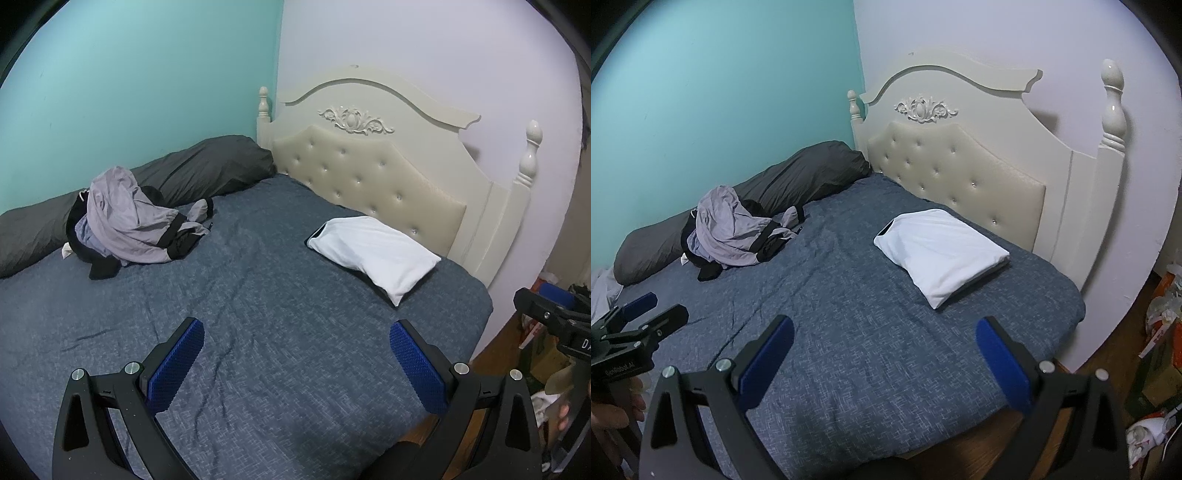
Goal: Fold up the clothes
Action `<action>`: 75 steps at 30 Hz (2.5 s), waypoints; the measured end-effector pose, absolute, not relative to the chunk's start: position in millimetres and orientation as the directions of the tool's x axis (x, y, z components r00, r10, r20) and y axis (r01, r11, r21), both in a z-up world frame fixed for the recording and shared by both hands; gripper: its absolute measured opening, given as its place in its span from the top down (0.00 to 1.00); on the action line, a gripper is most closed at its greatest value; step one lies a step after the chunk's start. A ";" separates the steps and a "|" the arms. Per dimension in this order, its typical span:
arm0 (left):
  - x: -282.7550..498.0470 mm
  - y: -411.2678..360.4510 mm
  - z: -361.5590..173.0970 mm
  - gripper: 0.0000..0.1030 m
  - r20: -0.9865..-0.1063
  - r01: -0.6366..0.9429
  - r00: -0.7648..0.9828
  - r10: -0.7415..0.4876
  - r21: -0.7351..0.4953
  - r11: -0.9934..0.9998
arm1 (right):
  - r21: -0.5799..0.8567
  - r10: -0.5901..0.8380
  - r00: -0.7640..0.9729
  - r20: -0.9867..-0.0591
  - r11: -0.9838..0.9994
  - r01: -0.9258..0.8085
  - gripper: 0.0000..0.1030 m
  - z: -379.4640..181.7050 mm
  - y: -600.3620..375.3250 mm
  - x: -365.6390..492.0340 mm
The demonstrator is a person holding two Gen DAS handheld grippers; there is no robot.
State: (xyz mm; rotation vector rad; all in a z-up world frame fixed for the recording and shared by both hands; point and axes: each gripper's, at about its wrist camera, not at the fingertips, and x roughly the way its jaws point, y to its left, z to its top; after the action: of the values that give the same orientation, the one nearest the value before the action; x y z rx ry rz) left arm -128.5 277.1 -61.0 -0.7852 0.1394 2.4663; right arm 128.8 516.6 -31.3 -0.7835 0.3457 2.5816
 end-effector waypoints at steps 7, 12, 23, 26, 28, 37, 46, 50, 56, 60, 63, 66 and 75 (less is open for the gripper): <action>-129.3 276.1 -60.9 0.00 -0.562 -0.528 -0.681 0.469 -0.067 -0.847 | 0.111 0.325 -0.753 -0.573 -0.879 -0.464 0.03 -31.8 516.0 131.4; -130.0 275.7 -60.8 0.00 -0.563 -0.528 -0.680 0.471 -0.069 -0.846 | 0.110 0.329 -0.748 -0.577 -0.876 -0.470 0.03 -33.2 516.9 132.8; -128.8 278.1 -60.2 0.00 -0.562 -0.532 -0.680 0.471 -0.064 -0.845 | 0.114 0.332 -0.747 -0.576 -0.872 -0.475 0.03 -34.2 519.9 135.4; -128.3 278.7 -59.6 0.00 -0.562 -0.531 -0.682 0.469 -0.061 -0.845 | 0.112 0.331 -0.750 -0.573 -0.875 -0.471 0.03 -33.3 519.3 134.5; -128.5 278.9 -59.3 0.00 -0.563 -0.528 -0.684 0.464 -0.057 -0.847 | 0.110 0.330 -0.751 -0.573 -0.876 -0.469 0.03 -32.7 518.4 134.1; -129.7 279.6 -58.2 0.00 -0.565 -0.526 -0.684 0.460 -0.054 -0.849 | 0.113 0.327 -0.754 -0.569 -0.878 -0.466 0.03 -31.5 518.4 133.2; -129.8 280.6 -57.4 0.00 -0.565 -0.523 -0.689 0.453 -0.045 -0.851 | 0.112 0.326 -0.758 -0.565 -0.879 -0.463 0.03 -30.9 516.4 132.7; -129.6 280.1 -57.3 0.00 -0.565 -0.518 -0.693 0.447 -0.040 -0.854 | 0.113 0.325 -0.759 -0.565 -0.880 -0.461 0.03 -30.8 516.0 132.4; -129.8 279.4 -57.2 0.00 -0.566 -0.520 -0.691 0.449 -0.043 -0.853 | 0.115 0.323 -0.761 -0.563 -0.881 -0.459 0.03 -30.5 515.2 133.1; -130.4 278.7 -57.7 0.00 -0.569 -0.521 -0.687 0.452 -0.049 -0.852 | 0.115 0.323 -0.761 -0.562 -0.881 -0.459 0.03 -29.8 514.3 132.5; -130.9 278.7 -58.6 0.00 -0.572 -0.520 -0.683 0.453 -0.053 -0.852 | 0.114 0.323 -0.762 -0.562 -0.881 -0.458 0.03 -30.3 514.0 133.0; -131.7 279.1 -58.4 0.00 -0.573 -0.522 -0.682 0.455 -0.054 -0.851 | 0.114 0.324 -0.761 -0.561 -0.881 -0.459 0.03 -30.1 513.9 133.3; -133.8 278.8 -59.9 0.00 -0.578 -0.513 -0.684 0.445 -0.053 -0.857 | 0.116 0.323 -0.763 -0.560 -0.882 -0.458 0.03 -29.9 514.6 133.2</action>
State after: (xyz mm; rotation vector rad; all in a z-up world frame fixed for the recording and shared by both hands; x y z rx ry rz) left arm -133.8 278.8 -59.9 -0.8106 0.1534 2.4788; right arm 133.2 514.6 -29.9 -0.7592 0.3442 2.5884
